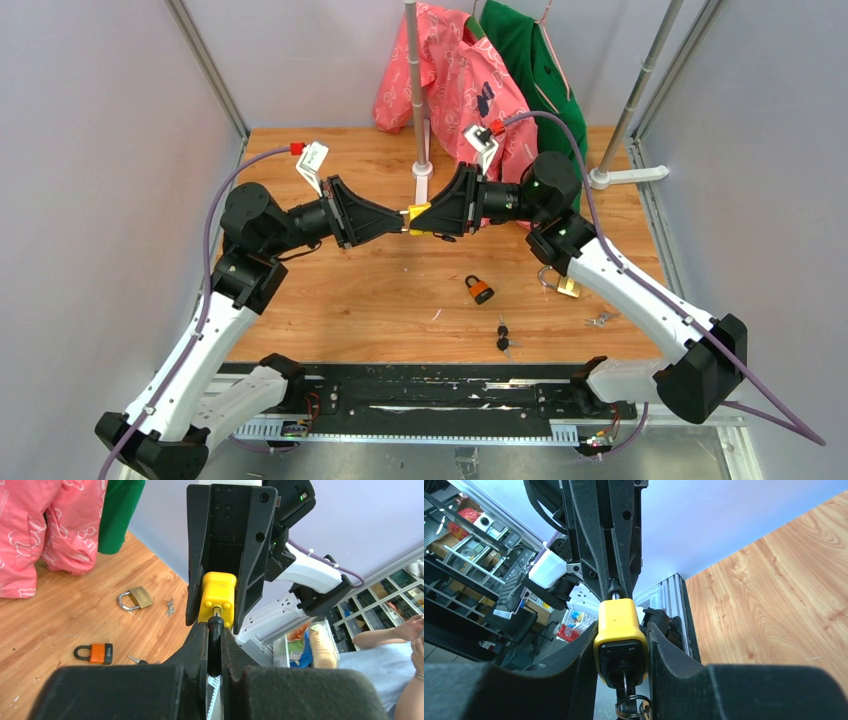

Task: Lock with the key
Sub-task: Lock the lock.

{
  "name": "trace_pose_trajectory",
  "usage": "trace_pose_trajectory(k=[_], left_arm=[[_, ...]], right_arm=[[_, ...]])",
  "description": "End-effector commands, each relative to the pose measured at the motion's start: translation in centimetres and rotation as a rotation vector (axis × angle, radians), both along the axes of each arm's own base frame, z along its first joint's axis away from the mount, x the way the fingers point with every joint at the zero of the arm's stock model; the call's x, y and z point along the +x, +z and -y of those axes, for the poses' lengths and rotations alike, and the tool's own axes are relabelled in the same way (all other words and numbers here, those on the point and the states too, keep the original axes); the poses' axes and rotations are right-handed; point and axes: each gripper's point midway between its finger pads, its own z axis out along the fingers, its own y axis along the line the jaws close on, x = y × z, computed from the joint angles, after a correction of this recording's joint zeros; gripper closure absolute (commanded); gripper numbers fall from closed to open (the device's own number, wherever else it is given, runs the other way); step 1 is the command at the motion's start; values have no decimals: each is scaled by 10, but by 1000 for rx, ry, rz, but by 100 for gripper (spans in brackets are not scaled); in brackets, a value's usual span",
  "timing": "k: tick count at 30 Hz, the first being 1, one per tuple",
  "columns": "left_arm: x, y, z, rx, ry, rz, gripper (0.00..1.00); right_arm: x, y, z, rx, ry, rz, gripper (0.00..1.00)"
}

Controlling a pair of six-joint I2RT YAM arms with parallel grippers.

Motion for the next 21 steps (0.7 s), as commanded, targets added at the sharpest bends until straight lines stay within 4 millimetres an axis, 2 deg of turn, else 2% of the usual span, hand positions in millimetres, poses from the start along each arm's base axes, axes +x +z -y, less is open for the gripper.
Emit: trace_pose_trajectory(k=[1, 5, 8, 16, 21], left_arm=[[0, 21, -3, -46, 36, 60, 100], [0, 22, -4, -57, 42, 57, 100], [0, 22, -6, -60, 55, 63, 100], [-4, 26, -10, -73, 74, 71, 100], [3, 24, -13, -58, 116, 39, 99]], right_arm=[[-7, 19, 2, 81, -11, 30, 67], [-6, 20, 2, 102, -27, 12, 76], [-4, 23, 3, 129, -44, -6, 99], [2, 27, 16, 210, -181, -42, 100], [-6, 30, 10, 163, -115, -25, 100]])
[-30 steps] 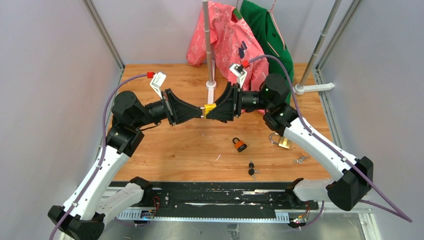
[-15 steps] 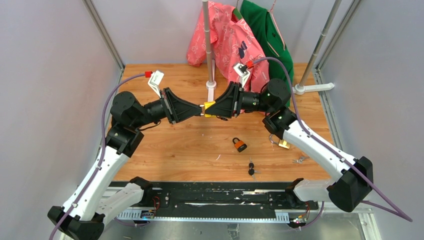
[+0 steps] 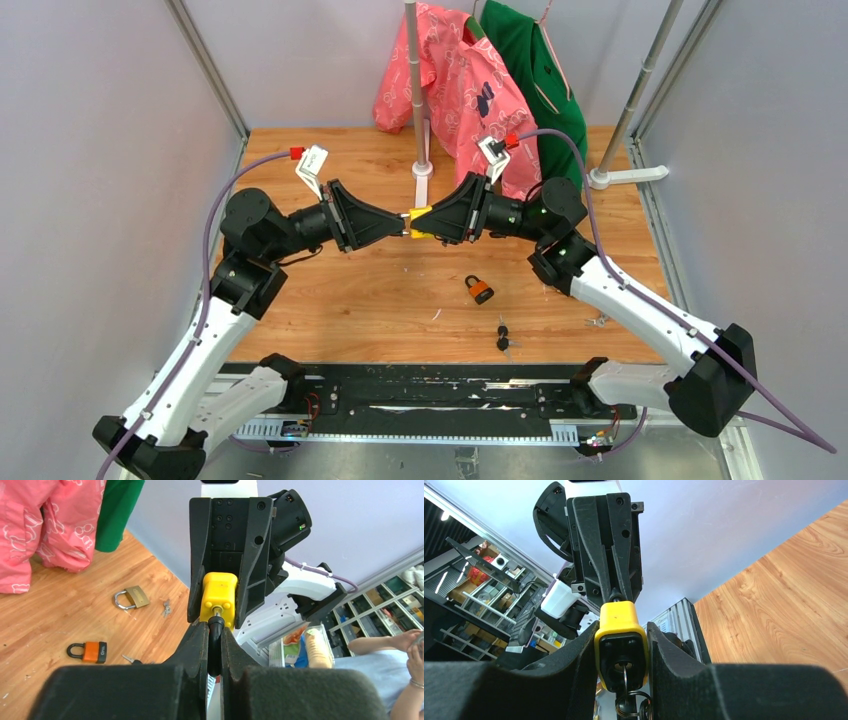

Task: Lock with the key
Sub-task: Lock the lock.

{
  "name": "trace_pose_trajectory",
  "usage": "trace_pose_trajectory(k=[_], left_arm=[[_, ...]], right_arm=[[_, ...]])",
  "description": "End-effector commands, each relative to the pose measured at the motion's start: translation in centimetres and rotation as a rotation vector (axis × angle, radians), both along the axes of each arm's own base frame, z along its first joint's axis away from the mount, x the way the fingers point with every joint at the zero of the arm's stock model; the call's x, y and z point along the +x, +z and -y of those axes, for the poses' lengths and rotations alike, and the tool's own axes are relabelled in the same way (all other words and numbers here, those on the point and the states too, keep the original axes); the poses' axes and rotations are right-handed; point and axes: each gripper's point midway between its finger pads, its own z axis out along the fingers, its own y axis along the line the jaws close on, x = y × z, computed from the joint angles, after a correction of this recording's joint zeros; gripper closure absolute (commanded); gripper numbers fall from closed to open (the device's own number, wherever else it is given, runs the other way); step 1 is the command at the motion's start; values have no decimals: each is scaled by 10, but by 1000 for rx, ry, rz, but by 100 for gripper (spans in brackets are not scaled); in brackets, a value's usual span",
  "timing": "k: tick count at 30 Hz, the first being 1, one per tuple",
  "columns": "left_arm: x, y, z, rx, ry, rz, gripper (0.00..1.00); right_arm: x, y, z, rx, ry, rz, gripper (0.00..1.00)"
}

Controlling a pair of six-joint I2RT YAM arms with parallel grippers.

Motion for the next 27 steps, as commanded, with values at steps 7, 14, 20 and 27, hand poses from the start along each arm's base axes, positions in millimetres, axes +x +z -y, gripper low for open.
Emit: trace_pose_trajectory(k=[7, 14, 20, 27], left_arm=[[4, 22, -9, 33, 66, 39, 51], [-3, 12, -5, 57, 2, 21, 45], [-3, -13, -9, 159, -9, -11, 17], [-6, -5, -15, 109, 1, -4, 30]], right_arm=[[-11, 31, 6, 31, 33, 90, 100], [-9, 34, 8, 44, 16, 101, 100], [-10, 37, 10, 47, 19, 119, 100], [-8, 35, 11, 37, 16, 114, 100]])
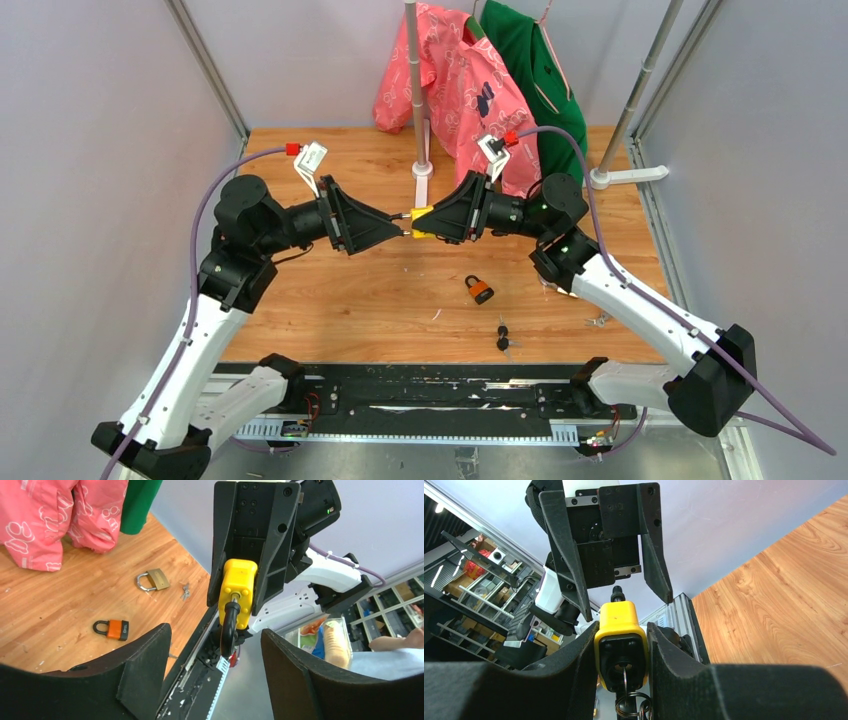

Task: Lock with the key
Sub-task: Lock the lock.

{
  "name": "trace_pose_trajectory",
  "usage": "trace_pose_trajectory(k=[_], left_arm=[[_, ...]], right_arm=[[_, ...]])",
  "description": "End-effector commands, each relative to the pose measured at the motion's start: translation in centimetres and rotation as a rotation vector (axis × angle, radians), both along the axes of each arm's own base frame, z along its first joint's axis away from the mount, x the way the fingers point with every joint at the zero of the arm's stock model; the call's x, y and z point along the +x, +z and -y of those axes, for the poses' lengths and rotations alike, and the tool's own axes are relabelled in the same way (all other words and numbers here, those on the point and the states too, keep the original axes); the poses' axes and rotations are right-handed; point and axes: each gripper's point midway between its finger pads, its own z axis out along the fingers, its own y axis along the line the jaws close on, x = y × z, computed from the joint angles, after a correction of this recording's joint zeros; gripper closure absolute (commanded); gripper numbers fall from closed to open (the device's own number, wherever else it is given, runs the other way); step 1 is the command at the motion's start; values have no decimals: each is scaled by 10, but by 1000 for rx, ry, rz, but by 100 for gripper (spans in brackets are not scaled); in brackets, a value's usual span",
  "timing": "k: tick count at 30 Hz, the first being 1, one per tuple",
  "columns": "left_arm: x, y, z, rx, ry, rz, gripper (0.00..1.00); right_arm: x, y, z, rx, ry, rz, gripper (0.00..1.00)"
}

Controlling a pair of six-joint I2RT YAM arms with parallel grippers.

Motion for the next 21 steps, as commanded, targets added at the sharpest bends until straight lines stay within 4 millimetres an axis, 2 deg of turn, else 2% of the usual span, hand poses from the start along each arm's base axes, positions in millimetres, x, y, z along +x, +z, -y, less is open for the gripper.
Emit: trace_pose_trajectory(k=[1, 18, 19, 21], left_arm=[[-8, 6, -5, -19, -13, 25, 33], [-7, 8, 0, -55, -44, 6, 69], [-7, 7, 0, -56, -45, 3, 73], [-4, 6, 1, -60, -45, -6, 86]], right_arm=[[-8, 36, 11, 66, 2, 107, 100], [-8, 34, 7, 65, 32, 99, 100], [-8, 33, 7, 62, 36, 98, 100], [-8, 31, 5, 50, 47, 91, 100]])
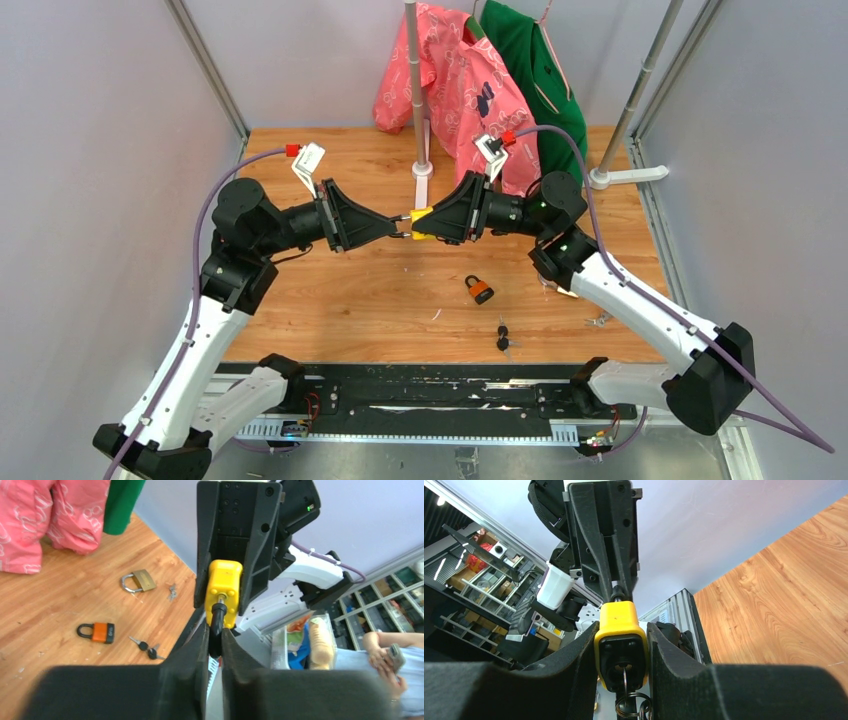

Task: Lock with the key
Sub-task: Lock the lock.

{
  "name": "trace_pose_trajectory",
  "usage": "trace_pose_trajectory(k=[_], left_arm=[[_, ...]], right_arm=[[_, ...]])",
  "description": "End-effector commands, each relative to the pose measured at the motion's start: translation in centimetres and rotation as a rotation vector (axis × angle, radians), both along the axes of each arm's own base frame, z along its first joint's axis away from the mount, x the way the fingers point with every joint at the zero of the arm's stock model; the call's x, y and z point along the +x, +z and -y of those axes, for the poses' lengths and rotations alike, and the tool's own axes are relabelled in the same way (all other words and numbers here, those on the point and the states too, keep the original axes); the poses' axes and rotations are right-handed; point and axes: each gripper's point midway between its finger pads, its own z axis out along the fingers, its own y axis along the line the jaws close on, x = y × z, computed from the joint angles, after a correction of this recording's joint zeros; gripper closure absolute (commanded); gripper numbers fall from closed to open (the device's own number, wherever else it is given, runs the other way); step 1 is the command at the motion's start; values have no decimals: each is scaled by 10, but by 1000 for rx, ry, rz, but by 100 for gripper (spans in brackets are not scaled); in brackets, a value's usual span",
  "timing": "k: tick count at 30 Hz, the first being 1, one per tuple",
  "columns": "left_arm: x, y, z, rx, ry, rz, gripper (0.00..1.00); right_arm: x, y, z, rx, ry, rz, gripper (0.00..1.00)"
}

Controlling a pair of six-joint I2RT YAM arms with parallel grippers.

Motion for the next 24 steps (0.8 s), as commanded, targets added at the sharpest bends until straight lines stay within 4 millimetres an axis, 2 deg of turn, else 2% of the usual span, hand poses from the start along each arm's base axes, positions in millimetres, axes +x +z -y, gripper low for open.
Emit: trace_pose_trajectory(k=[1, 6, 12, 19, 24], left_arm=[[2, 1, 2, -19, -15, -2, 99], [5, -7, 5, -22, -27, -23, 100], [0, 4, 8, -55, -66, 69, 100], [-14, 23, 5, -51, -101, 339, 100], [-15, 23, 8, -33, -146, 380, 100]], right_arm=[[-6, 29, 5, 54, 28, 80, 100], [-8, 30, 2, 67, 34, 74, 100], [-15, 33, -1, 83, 65, 138, 100], [-31, 35, 11, 104, 58, 417, 100], [-35, 26, 15, 73, 45, 590, 100]])
